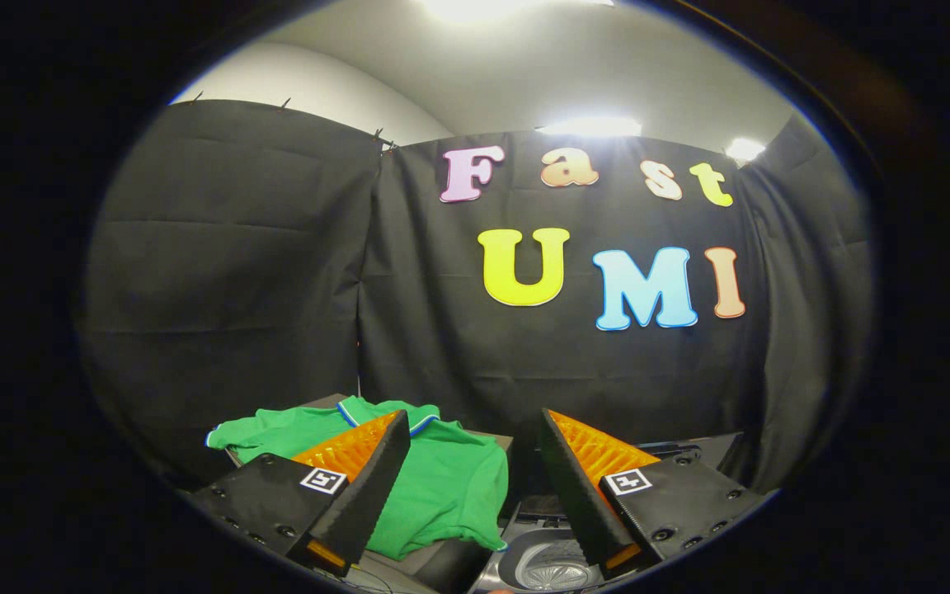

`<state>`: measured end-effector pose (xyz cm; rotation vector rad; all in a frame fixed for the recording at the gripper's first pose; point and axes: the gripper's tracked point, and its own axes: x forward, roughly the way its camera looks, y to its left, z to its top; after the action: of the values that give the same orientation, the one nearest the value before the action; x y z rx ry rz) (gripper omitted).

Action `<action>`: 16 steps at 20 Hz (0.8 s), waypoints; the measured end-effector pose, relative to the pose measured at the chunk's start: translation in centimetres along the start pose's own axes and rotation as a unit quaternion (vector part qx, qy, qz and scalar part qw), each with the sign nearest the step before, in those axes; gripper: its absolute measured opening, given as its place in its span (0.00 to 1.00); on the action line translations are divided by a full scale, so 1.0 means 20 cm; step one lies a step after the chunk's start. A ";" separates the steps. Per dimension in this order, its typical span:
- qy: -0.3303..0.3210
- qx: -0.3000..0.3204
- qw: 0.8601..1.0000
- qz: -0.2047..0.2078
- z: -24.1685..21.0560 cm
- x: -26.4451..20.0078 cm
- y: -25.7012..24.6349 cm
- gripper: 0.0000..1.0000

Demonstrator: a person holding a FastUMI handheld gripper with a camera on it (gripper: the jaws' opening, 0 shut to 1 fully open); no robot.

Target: Put the clothes into the washing machine and then close the washing machine lid.

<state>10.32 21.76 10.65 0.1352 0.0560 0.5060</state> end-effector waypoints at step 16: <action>0.169 0.012 0.984 0.048 -0.31 0.56 0.52 0.98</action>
<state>14.53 36.82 5.67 0.0748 0.3887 0.6207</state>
